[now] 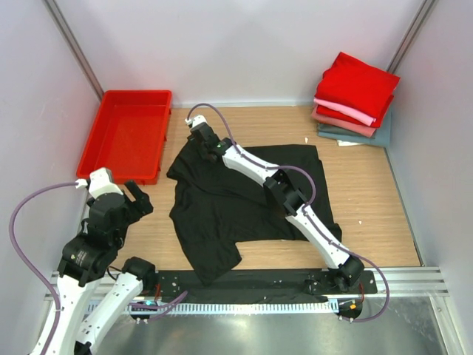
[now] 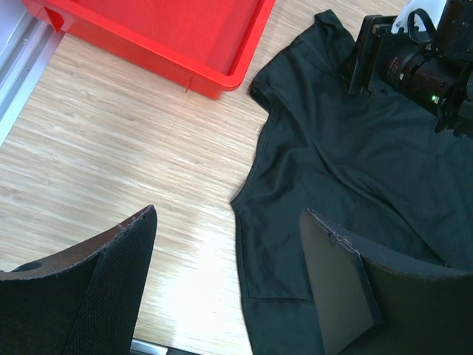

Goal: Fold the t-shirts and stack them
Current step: Flatten the tshirt out, then fold the tshirt

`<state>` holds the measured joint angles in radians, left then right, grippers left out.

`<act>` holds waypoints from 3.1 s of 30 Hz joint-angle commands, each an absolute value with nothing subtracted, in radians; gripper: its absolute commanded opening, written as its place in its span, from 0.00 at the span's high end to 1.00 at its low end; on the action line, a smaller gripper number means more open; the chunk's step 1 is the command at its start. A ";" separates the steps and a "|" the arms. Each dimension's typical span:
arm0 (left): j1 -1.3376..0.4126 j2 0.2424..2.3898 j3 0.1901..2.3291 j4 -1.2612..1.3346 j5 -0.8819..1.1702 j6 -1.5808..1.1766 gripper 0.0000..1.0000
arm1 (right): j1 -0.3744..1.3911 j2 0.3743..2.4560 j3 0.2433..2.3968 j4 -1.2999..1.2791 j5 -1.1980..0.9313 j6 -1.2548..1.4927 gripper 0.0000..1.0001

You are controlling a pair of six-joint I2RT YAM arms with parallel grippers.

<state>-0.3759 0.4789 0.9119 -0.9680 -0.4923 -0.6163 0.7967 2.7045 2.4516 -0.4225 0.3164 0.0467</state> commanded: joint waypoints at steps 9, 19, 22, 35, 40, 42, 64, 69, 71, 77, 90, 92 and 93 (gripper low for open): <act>-0.364 0.462 0.910 -0.919 -0.488 -0.601 0.22 | 0.799 2.668 2.419 -0.382 0.360 0.034 0.76; -0.360 0.460 0.907 -0.919 -0.489 -0.601 0.22 | 0.796 2.611 2.408 -0.359 0.414 0.003 0.99; -0.359 0.460 0.907 -0.919 -0.489 -0.603 0.22 | 0.792 2.593 2.402 -0.357 0.420 0.003 0.94; -0.359 0.453 0.903 -0.917 -0.494 -0.604 0.23 | 0.477 2.494 2.234 -0.074 -0.192 0.449 0.87; -0.359 0.456 0.902 -0.917 -0.495 -0.606 0.23 | 0.254 2.666 2.327 0.289 -0.559 0.951 0.71; -0.359 0.457 0.904 -0.920 -0.497 -0.606 0.23 | 0.224 2.733 2.370 0.366 -0.607 1.037 0.57; -0.319 0.632 0.929 -0.894 -0.378 -0.574 0.24 | 0.363 1.805 1.677 -0.189 0.086 0.333 0.22; -0.418 0.877 0.951 -0.930 -0.226 -0.684 0.36 | 0.359 1.345 1.300 -0.326 0.466 0.377 0.00; -0.552 0.980 0.948 -0.948 -0.277 -0.765 0.36 | 0.342 1.260 1.177 -0.382 0.526 0.397 0.00; -1.004 1.068 0.911 -1.000 -0.362 -1.099 0.30 | 0.308 1.034 1.017 -0.523 0.433 0.431 0.00; -1.431 1.147 0.632 -0.835 -0.295 -1.516 0.30 | 0.311 0.924 0.787 -0.581 0.176 0.710 0.00; -1.433 1.155 0.598 -0.795 -0.290 -1.520 0.31 | 0.311 0.919 0.784 -0.589 0.170 0.706 0.00; -1.433 1.166 0.594 -0.792 -0.291 -1.523 0.32 | 0.311 0.916 0.785 -0.592 0.169 0.704 0.00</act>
<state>-1.4269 1.1576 0.6083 -0.8715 -0.2821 -1.4429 0.3099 0.9520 0.7780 -0.6010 0.1921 0.6739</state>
